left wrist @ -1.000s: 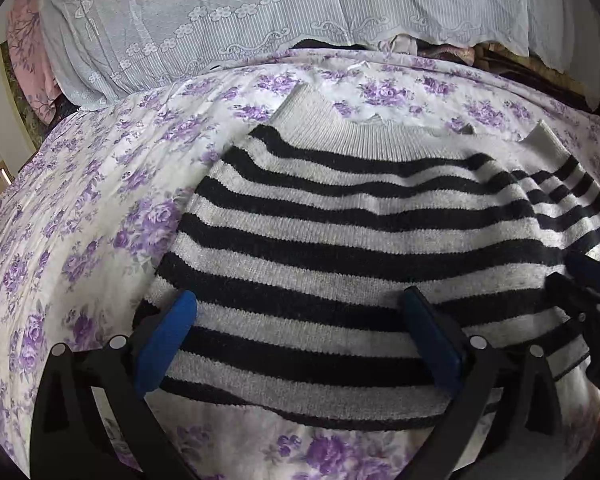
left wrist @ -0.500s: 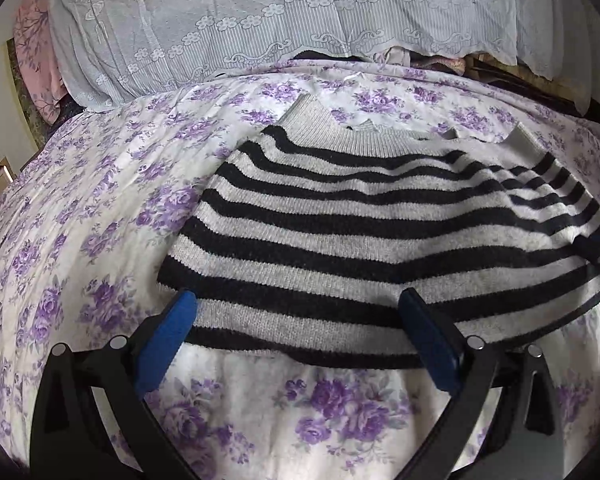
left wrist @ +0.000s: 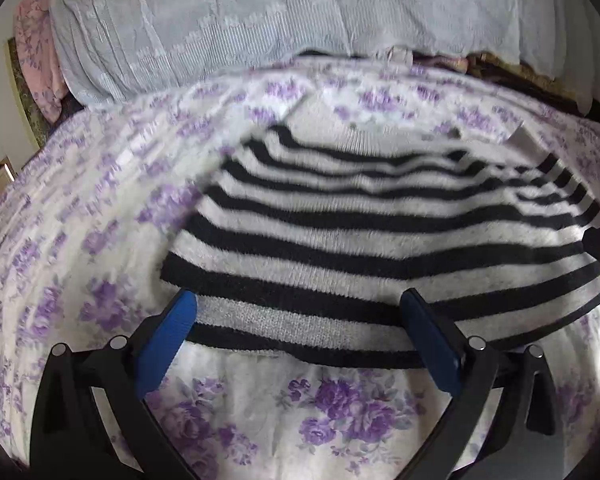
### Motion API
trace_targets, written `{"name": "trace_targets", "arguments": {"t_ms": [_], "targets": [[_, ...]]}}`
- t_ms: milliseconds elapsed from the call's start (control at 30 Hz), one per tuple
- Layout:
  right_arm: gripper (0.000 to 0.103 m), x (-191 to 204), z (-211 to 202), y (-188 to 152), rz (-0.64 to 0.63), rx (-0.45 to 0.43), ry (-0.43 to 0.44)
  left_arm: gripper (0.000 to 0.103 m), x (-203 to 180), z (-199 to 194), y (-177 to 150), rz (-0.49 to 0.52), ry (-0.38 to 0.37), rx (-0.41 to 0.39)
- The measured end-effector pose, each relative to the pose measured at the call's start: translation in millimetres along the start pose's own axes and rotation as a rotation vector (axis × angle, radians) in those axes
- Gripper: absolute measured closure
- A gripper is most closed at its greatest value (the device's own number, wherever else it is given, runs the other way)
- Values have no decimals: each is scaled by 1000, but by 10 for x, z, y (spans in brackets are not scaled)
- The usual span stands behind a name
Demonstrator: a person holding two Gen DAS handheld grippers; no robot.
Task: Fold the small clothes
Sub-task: 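Smooth the folded sweater flat with both tools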
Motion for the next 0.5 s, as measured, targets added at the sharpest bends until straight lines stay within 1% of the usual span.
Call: {"name": "trace_targets", "arguments": {"t_ms": [33, 67, 133, 200, 300, 367, 433, 500], "targets": [[49, 60, 91, -50, -26, 38, -9, 4, 5, 43, -3, -5, -9, 13], [41, 107, 175, -89, -50, 75, -15, 4, 7, 44, 12, -6, -13, 8], [36, 171, 195, -85, -80, 78, -24, 4, -8, 51, 4, 5, -3, 7], [36, 184, 171, -95, -88, 69, -30, 4, -20, 40, 4, 13, 6, 0], [38, 136, -41, -18, -60, -21, -27, 4, -4, -30, 21, -1, -4, -26], [38, 48, -146, 57, -43, -64, -54, 4, -6, -123, 50, -7, -15, -64], [38, -134, -217, 127, 3, -99, -96, 4, -9, -234, 107, -6, -23, -116], [38, -362, -212, 163, 64, -99, -121, 4, 15, -342, 175, -14, -27, -171]]}}
Point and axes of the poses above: each gripper's, at about its wrist camera, not at the fingertips, and z roughly the way its jaws point, x to its left, y to its top, the point moved 8 cm from there along z, roughly the way its jaws point, and after that the axes turned 2 degrees about -x, right-handed, at the moved point
